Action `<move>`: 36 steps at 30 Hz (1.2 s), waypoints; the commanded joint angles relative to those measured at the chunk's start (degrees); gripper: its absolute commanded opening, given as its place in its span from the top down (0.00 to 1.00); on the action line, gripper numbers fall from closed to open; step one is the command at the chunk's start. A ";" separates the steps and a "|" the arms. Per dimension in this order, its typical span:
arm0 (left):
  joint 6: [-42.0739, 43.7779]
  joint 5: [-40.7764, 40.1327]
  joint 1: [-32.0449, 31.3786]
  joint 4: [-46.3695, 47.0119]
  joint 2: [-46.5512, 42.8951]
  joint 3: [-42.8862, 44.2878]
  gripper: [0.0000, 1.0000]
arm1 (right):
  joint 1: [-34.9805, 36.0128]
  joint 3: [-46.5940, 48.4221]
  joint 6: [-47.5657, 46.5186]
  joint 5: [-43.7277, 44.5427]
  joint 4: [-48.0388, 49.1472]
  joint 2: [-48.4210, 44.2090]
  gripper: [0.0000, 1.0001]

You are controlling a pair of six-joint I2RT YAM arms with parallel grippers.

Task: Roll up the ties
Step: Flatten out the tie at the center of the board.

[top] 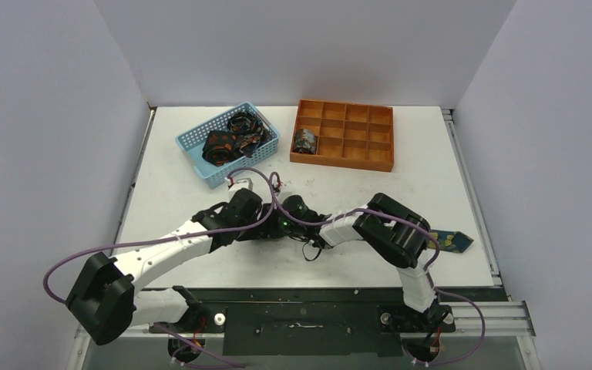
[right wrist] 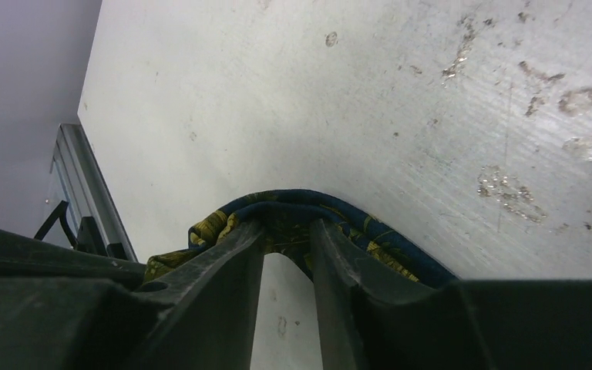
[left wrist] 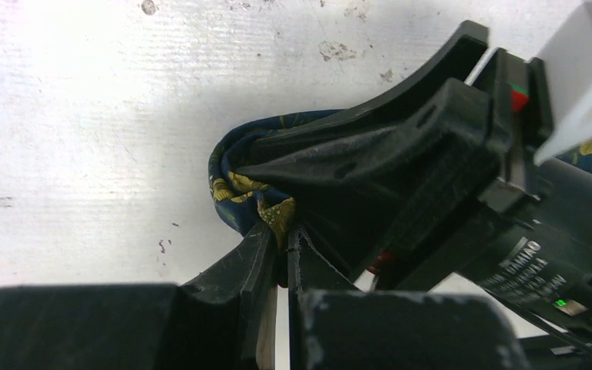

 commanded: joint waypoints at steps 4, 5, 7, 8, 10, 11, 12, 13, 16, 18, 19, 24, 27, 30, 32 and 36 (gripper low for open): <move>3.77 -2.13 -0.47 -0.04 3.50 6.72 1.00 | -0.55 -0.16 -4.98 7.56 -10.30 -4.68 0.61; 4.05 -2.47 -0.47 -0.47 3.74 7.10 1.00 | -0.69 0.06 -5.20 8.19 -11.04 -5.39 0.61; 4.49 -3.29 -0.47 -1.52 4.03 7.87 1.00 | -0.87 0.73 -5.59 9.84 -13.22 -6.96 0.61; 4.66 -3.76 -0.47 -2.12 4.13 8.24 1.00 | -0.97 1.02 -5.85 10.49 -14.23 -7.54 0.60; 5.08 -4.45 -0.49 -2.82 4.07 8.79 1.00 | -1.23 1.42 -6.30 12.25 -16.04 -8.88 0.59; 5.17 -4.87 -0.48 -3.34 4.01 9.06 1.00 | -1.36 1.60 -6.52 12.82 -16.94 -9.52 0.58; 5.32 -5.19 -0.47 -3.54 3.99 9.26 1.00 | -1.47 1.51 -6.56 13.47 -17.68 -10.14 0.57; 5.49 -5.45 -0.47 -3.73 4.00 9.48 1.00 | -1.63 1.46 -6.67 13.99 -18.39 -10.85 0.56; 6.16 -6.32 -0.51 -4.69 4.49 10.62 1.00 | -2.07 0.50 -6.60 16.30 -20.14 -13.61 0.53; 6.78 -6.78 -0.60 -5.13 5.13 11.78 1.00 | -2.34 -0.39 -6.71 17.93 -21.28 -15.70 0.50; 7.10 -7.05 -0.69 -5.24 5.59 12.30 1.00 | -2.40 -0.91 -6.76 19.71 -22.03 -16.98 0.50; 9.10 -10.13 -2.73 -6.90 9.85 16.26 1.00 | -2.83 -5.40 -6.57 27.26 -25.16 -24.11 0.48; 9.91 -12.50 -4.78 -8.18 13.25 18.70 1.00 | -3.32 -9.09 -6.71 31.19 -26.98 -28.49 0.48; 10.21 -13.58 -6.10 -8.41 16.48 20.37 1.00 | -3.72 -12.77 -6.90 33.71 -27.83 -32.48 0.48; 10.22 -13.53 -6.62 -7.93 18.51 21.35 1.00 | -4.17 -14.94 -6.85 34.03 -28.10 -34.46 0.48; 10.31 -13.17 -7.29 -7.05 22.63 23.60 1.00 | -4.90 -18.21 -6.62 34.17 -28.23 -37.53 0.48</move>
